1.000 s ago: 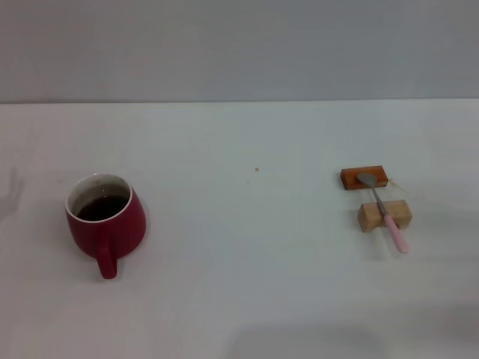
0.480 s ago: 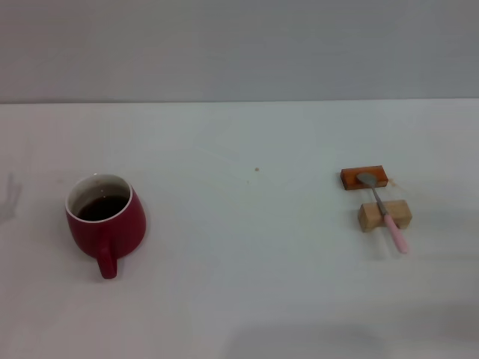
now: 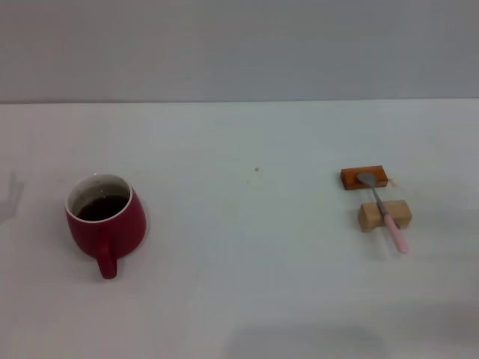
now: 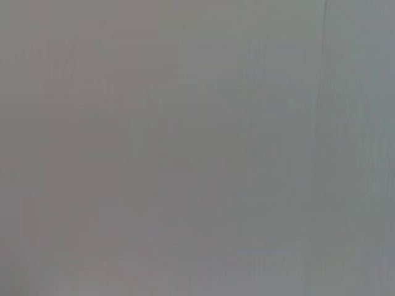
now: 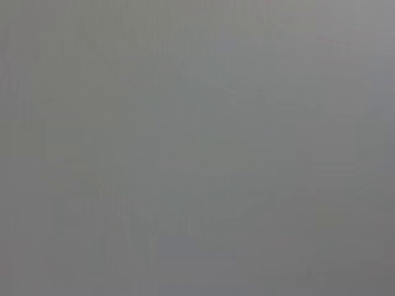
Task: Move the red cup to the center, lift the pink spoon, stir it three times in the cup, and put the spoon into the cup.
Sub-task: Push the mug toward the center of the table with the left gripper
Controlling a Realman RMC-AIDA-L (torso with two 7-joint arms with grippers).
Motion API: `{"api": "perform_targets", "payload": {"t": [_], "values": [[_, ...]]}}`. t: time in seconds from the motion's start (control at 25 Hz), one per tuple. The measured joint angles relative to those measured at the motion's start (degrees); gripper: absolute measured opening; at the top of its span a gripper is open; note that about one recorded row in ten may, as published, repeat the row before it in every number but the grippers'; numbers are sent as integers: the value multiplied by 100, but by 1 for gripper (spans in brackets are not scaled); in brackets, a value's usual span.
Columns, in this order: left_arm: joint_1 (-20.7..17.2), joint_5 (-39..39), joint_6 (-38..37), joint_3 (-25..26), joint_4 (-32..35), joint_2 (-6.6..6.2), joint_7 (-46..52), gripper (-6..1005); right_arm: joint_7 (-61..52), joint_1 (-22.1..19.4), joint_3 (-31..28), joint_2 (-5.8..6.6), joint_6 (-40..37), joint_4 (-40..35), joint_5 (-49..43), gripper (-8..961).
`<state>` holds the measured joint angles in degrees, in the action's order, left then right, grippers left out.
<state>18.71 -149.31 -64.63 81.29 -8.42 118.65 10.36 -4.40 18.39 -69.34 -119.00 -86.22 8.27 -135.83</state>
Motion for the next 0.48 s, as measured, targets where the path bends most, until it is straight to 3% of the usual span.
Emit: {"api": "perform_targets", "payload": {"t": [0.48], "values": [[-15,12,4,0,-32,0,0,810,-3,29,-11,0,19,-2,11,667]]}}
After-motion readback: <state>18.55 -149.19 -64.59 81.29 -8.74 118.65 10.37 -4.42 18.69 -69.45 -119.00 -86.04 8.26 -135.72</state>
